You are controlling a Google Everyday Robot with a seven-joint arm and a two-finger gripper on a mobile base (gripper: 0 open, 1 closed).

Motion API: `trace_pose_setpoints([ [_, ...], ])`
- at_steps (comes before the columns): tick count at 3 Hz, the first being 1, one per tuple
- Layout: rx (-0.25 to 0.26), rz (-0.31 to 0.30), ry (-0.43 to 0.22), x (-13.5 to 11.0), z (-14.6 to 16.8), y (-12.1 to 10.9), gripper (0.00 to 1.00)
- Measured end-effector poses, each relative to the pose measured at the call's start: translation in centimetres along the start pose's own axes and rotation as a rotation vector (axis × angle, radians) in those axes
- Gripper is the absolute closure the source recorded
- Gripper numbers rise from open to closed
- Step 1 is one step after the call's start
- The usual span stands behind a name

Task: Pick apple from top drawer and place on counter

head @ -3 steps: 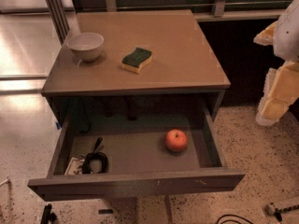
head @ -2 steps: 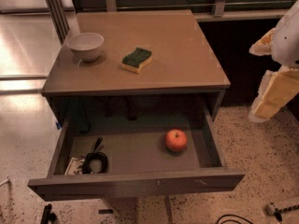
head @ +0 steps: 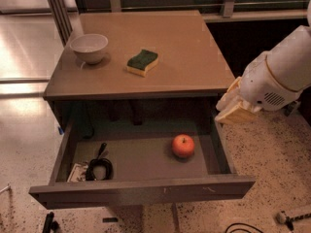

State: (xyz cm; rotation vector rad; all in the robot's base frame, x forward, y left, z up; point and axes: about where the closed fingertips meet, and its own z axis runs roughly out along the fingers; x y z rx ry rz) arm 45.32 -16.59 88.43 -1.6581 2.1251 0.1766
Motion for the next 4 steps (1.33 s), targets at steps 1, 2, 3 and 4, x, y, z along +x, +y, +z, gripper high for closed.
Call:
trace_pose_setpoints([
  [1,-0.062,0.017,-0.084,0.1,6.5,1.5,0.88],
  [2,-0.053,0.017,-0.084,0.0,6.7,1.4,1.0],
  [3,-0.053,0.019,-0.087,0.2,6.8,1.3,1.0],
  [4,-0.04,0.044,-0.128,1.9,9.0,0.2,1.0],
])
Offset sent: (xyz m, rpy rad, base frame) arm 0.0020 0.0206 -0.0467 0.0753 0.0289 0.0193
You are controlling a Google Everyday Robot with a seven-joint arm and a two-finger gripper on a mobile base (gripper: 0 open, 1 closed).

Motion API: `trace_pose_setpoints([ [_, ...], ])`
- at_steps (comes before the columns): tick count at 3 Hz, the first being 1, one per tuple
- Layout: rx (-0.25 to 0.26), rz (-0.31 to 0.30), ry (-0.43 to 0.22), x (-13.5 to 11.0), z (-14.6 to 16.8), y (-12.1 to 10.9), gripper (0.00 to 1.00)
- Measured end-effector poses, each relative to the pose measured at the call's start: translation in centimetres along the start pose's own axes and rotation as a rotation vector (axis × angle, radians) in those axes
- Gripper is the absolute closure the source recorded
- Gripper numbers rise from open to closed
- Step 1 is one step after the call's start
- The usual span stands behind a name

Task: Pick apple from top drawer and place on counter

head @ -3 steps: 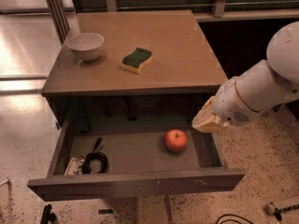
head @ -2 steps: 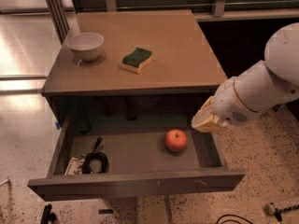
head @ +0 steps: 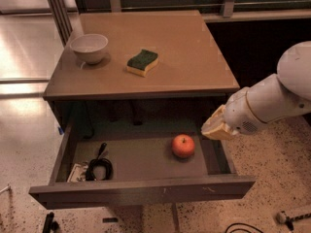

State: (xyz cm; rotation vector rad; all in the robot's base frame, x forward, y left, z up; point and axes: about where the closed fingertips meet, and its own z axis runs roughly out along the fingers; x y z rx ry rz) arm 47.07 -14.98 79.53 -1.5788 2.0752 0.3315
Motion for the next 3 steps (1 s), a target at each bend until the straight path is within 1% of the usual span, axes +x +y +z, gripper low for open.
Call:
trace_pose_setpoints([
  [1,0.013,0.019,-0.06,1.6,2.8,-1.7,1.0],
  [2,0.004,0.029,-0.11,2.6,5.8,-2.7,1.0],
  [3,-0.034,0.032,-0.128,3.2,8.9,-2.7,0.83],
])
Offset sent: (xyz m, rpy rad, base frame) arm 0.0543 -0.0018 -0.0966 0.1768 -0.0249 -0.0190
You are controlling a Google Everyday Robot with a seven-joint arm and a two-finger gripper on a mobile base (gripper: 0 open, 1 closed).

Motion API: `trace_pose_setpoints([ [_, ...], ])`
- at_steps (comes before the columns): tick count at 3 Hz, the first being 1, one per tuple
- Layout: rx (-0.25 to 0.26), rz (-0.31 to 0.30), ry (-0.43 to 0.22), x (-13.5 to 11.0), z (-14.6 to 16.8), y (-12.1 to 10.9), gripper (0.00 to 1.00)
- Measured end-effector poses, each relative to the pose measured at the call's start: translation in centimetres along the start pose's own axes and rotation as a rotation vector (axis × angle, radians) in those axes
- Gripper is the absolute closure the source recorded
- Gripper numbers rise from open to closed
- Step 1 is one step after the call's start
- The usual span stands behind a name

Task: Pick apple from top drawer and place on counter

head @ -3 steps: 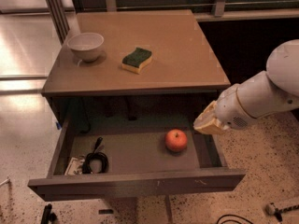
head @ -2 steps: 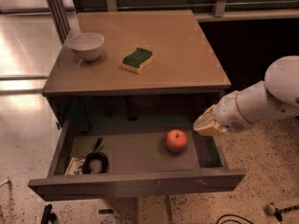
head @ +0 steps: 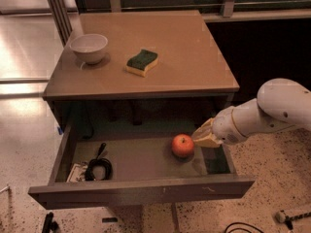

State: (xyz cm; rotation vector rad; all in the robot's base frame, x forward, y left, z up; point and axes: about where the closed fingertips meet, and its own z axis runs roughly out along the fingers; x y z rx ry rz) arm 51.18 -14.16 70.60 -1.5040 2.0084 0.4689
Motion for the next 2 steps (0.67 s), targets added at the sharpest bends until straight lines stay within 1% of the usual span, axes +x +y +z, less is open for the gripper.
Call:
trace_pose_setpoints([
  [1,-0.031,-0.004,0.005,0.6,2.1,0.1,0.59],
  [2,-0.058,-0.009,0.013,1.0,3.5,0.2,0.36],
])
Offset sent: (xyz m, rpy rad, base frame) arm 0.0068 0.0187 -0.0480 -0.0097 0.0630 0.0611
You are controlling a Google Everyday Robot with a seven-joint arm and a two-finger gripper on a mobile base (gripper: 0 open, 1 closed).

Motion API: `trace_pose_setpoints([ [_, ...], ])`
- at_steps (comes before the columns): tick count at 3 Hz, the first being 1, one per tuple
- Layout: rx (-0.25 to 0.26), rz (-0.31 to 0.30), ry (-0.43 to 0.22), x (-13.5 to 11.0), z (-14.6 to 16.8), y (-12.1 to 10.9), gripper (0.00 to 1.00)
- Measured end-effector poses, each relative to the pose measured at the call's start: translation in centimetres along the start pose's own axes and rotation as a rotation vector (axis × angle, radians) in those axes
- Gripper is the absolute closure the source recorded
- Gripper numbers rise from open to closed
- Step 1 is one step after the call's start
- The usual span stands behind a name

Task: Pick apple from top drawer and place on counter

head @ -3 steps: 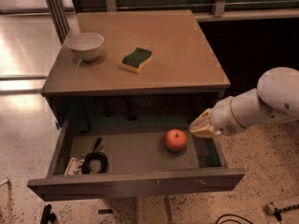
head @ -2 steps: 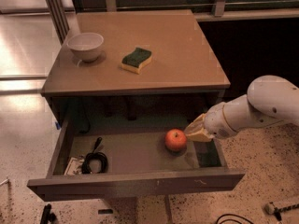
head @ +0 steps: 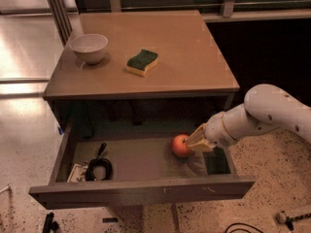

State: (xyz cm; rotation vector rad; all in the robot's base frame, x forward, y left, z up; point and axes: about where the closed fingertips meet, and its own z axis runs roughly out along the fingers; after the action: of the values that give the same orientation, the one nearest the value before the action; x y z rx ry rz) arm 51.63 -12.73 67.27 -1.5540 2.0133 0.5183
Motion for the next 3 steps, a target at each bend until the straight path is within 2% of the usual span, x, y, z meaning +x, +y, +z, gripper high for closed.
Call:
trace_pose_setpoints([
  [1,-0.008,-0.003,0.003,0.0,0.4,-0.1,0.13],
  [2,-0.009,-0.004,0.002,0.0,0.6,-0.1,0.0],
  [3,-0.018,-0.012,-0.009,-0.3,1.5,-0.3,0.0],
])
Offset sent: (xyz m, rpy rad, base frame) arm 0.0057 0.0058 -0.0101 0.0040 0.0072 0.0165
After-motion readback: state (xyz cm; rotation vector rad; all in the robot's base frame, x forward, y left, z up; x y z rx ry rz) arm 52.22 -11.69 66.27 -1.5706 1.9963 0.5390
